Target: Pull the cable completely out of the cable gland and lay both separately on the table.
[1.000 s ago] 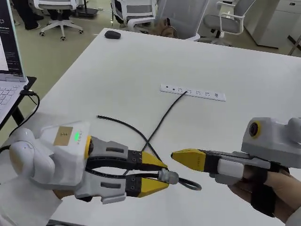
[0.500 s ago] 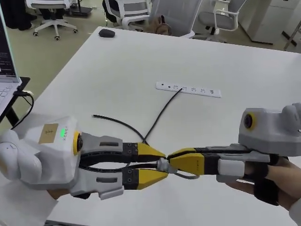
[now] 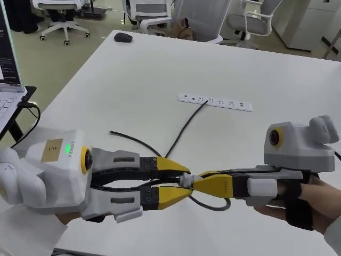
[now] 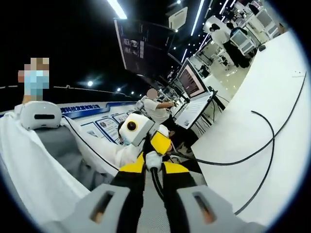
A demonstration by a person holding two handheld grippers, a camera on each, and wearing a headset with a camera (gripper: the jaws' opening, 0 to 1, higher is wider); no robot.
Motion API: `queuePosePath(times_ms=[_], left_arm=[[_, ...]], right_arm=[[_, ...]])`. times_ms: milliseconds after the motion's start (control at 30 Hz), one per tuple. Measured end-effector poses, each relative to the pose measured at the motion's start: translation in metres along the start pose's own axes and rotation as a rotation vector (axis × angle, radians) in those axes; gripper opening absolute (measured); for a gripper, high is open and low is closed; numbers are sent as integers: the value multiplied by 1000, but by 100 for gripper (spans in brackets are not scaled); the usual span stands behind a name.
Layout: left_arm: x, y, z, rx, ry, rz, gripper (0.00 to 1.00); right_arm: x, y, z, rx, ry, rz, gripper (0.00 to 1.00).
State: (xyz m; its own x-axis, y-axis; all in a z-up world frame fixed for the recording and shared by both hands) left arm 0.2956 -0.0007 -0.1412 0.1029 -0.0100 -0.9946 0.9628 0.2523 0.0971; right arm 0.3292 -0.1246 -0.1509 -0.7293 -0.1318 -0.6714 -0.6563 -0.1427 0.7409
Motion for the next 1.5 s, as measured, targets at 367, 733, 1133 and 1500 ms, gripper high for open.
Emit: queuePosePath(times_ms=[367,733,1133,1500], left_arm=[[13,-1,5,-1,50,-64,16],[17,1,5,13,74,-279,15],[13,10,4,63,48,-505,14],[13,9,2,131,-18,-648,14]], right_arm=[[8,-2,-9,55,19,9,12],[10,3,-8,117,52,-113,8],[0,12,-4,142,91,-316,8],[-1,24,-2,103,118,-710,9]])
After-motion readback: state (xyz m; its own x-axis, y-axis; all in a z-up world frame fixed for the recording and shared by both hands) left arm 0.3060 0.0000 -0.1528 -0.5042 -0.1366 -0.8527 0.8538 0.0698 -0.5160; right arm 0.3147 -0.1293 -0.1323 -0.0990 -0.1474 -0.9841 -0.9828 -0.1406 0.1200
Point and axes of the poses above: the centre of the closed fingertips' face, and the gripper's own axes: z roughly forward along the fingers, y roughly to its left, x roughly out of its underside, the point moved 7 cm from there along -z, roughly backward along the fingers, and after that the axes turned 1 degree about z, right-handed, at the moved point
